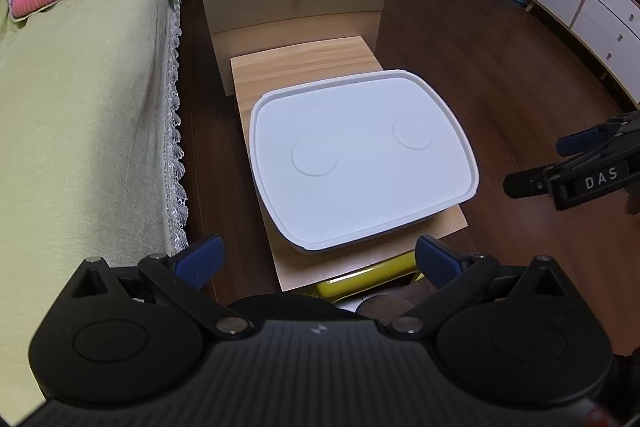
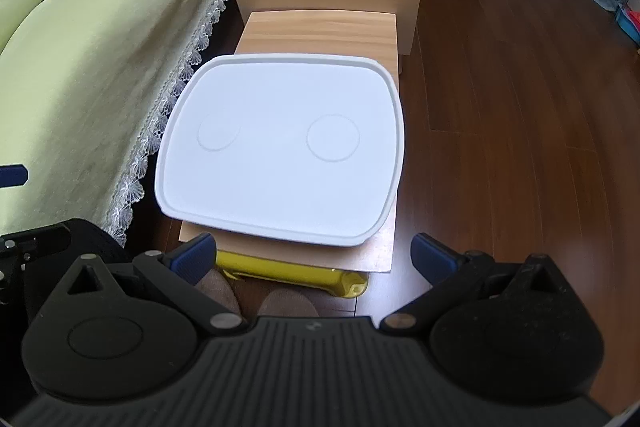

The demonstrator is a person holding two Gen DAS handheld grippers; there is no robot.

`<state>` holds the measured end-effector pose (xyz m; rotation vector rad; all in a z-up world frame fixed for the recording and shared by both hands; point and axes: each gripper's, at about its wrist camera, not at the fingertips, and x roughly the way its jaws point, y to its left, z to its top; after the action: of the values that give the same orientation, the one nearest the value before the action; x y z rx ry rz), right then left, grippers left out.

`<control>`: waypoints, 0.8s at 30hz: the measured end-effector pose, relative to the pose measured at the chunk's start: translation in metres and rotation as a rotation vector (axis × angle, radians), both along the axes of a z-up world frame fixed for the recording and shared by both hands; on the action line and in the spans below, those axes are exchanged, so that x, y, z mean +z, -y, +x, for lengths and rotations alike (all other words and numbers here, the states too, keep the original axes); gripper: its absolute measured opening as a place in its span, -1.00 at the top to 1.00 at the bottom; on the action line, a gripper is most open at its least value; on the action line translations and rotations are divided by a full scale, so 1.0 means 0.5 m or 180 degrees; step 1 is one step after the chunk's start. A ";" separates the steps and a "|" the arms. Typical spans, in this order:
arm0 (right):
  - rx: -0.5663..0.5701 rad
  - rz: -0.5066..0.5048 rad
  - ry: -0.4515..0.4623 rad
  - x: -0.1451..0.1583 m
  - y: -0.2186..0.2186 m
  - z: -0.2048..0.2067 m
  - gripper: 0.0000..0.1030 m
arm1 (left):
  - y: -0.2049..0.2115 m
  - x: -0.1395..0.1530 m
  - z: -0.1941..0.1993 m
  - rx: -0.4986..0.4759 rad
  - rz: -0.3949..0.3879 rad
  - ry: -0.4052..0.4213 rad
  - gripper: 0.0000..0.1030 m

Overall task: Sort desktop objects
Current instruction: 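Pull both open tools back and up from the lidded basin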

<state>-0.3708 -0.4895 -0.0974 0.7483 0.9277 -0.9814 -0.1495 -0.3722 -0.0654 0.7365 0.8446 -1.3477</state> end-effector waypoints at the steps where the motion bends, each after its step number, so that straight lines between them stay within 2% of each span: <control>1: -0.0002 0.0000 -0.0005 0.003 -0.004 0.000 -0.99 | -0.004 0.003 -0.004 -0.0003 -0.0009 -0.0002 -0.99; 13: -0.0023 0.0045 0.0006 0.017 -0.058 -0.021 -0.99 | -0.058 0.019 -0.034 0.0010 -0.0040 -0.0004 -0.99; 24: -0.0061 0.0028 0.0011 0.025 -0.084 -0.031 -0.99 | -0.084 0.018 -0.045 0.0149 -0.0066 -0.0086 -0.99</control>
<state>-0.3861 -0.4475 -0.0850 0.7673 0.9239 -0.9929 -0.1718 -0.3303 -0.0565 0.6799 0.8631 -1.3254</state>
